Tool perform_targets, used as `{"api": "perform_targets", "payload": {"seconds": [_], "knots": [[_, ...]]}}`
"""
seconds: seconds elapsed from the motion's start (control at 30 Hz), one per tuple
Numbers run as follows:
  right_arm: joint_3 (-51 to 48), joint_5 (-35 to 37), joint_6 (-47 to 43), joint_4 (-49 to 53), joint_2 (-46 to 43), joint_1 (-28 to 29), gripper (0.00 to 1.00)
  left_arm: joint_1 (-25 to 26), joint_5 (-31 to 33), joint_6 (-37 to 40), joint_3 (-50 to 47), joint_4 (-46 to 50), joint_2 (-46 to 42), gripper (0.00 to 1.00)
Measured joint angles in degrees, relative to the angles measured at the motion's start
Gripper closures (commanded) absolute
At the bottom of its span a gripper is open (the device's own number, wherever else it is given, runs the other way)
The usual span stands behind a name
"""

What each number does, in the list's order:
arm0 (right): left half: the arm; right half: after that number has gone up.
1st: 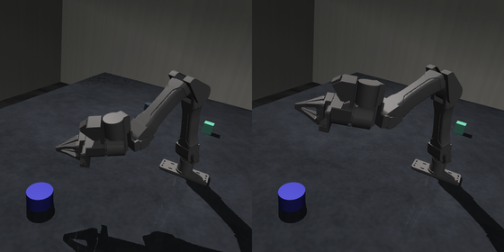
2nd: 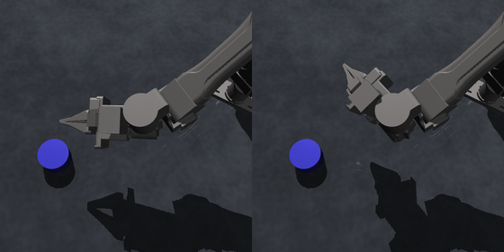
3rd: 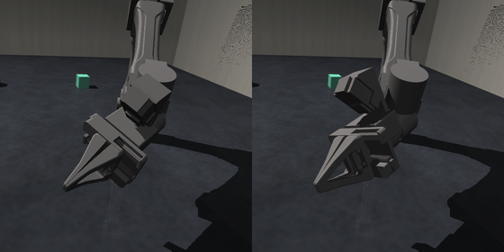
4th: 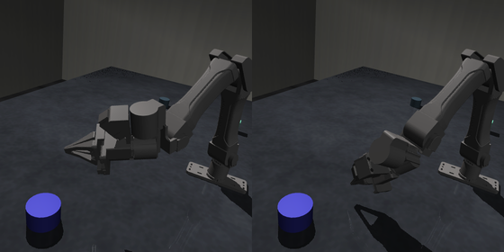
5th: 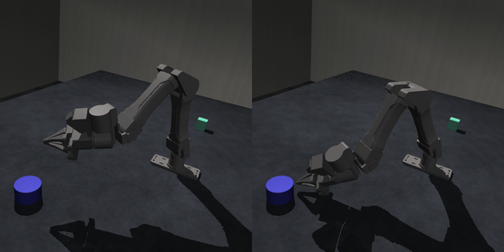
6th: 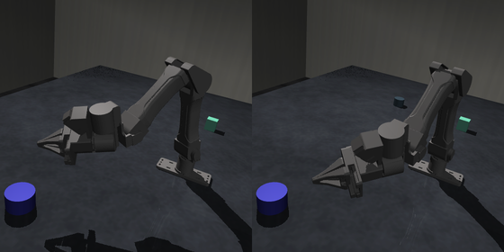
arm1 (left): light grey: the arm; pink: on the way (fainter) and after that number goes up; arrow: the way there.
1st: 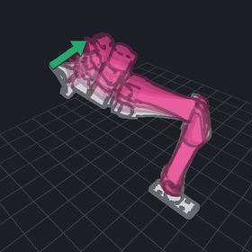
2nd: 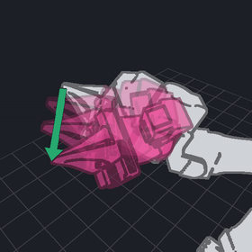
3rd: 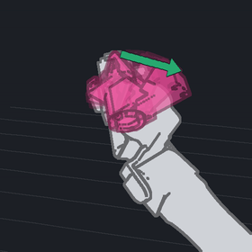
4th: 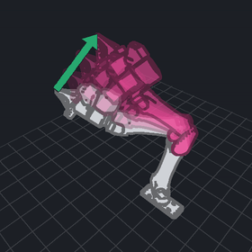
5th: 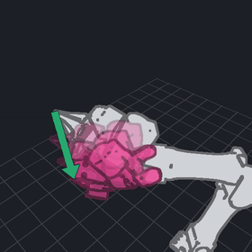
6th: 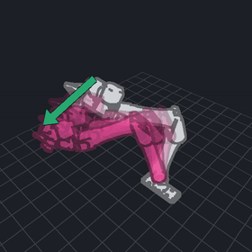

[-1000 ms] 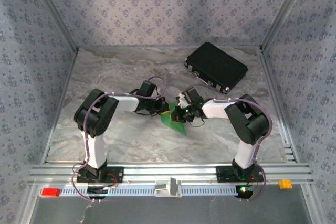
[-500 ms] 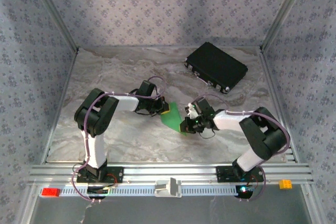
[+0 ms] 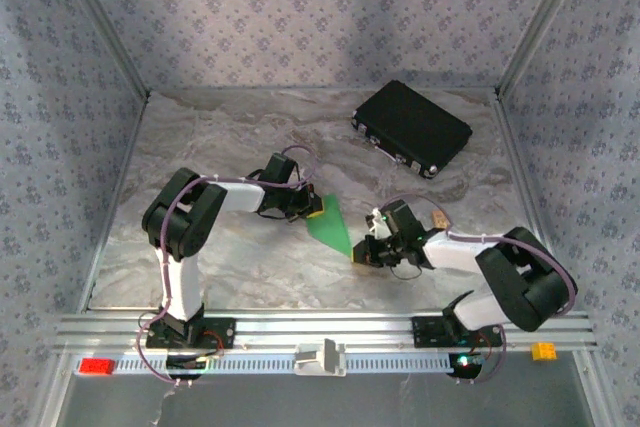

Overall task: Fold a paper plane with a square sheet of paper (pick it up from the middle)
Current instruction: Fourth fold the wing at the center of the table, then turn over the paper at the center of the table.

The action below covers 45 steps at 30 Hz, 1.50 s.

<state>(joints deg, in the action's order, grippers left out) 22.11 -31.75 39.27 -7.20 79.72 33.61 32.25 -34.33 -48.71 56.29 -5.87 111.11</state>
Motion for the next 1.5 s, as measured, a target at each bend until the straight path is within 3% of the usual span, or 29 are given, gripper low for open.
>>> {"api": "perform_targets", "payload": {"seconds": [0.27,0.37,0.53,1.5], "knots": [[-0.63,0.02,2.08,4.87,-4.39,-0.57,0.88,0.00,0.04,-0.44,0.00,-0.20,0.00,1.00],[-0.15,0.48,3.54,5.86,-5.75,-0.74,0.76,0.00,0.07,-0.76,0.00,-0.24,0.02,1.00],[0.13,1.16,6.84,5.90,-6.32,-1.14,0.69,0.00,0.07,-1.33,-0.22,-0.74,0.02,1.00],[0.13,0.81,11.15,3.13,-3.74,-1.99,0.66,0.00,0.04,-1.92,-0.59,-1.53,-0.04,1.00]]}}
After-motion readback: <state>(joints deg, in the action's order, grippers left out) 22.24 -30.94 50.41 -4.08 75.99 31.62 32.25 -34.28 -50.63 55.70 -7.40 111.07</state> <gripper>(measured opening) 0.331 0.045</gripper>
